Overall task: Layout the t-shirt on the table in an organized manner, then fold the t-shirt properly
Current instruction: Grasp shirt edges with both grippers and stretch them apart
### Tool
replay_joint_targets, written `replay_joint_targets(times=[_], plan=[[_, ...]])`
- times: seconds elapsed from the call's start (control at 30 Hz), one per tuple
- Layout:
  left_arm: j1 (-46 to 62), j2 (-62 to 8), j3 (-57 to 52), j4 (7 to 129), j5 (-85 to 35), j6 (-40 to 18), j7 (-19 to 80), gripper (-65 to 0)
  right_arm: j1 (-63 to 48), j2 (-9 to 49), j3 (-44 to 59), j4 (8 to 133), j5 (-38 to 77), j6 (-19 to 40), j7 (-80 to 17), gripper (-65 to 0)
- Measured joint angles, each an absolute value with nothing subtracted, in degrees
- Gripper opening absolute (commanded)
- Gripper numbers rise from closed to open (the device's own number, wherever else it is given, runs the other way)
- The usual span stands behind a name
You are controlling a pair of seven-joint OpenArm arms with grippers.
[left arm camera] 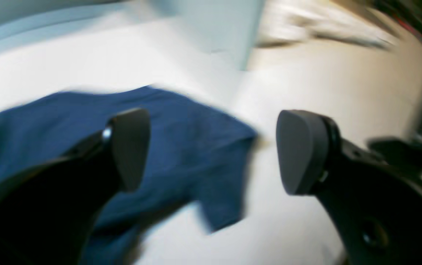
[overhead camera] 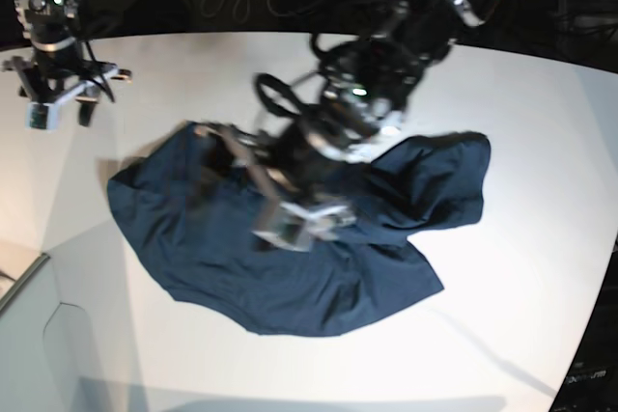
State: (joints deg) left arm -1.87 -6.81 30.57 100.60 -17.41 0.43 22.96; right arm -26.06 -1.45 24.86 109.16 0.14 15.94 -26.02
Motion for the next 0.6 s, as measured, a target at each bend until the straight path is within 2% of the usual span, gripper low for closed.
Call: replay_joint_targets(times=[0.03, 0.17, 0.3, 0.43, 0.6], plan=[[-0.08, -7.53, 26.7, 101.23, -17.98, 0.6, 23.16, -13.1, -25.39, -1.8, 24.05, 109.12, 0.3, 17.58, -25.96, -35.6], [6.26, -9.67, 9.3, 102.56, -23.83, 0.14, 23.29, -13.0, -22.41, -2.87, 18.98, 107.92, -0.32, 17.8, -25.43, -35.6], [8.45, -10.13, -6.33, 98.19, -29.8, 0.05, 22.96, -13.0, -20.67, -2.83, 13.37, 103.77, -0.12, 17.82, -25.63, -35.6], [8.54, -10.11, -14.55, 92.33, -32.71, 0.43, 23.4, -13.0, -17.1, -2.72, 11.11, 96.05, -0.36, 17.85, -26.02, -35.6], [5.08, -11.75, -14.79, 87.53, -33.41, 0.16, 23.27, -13.0, -13.82, -2.61, 11.46, 88.2, -0.56, 17.82, -25.67, -35.6]])
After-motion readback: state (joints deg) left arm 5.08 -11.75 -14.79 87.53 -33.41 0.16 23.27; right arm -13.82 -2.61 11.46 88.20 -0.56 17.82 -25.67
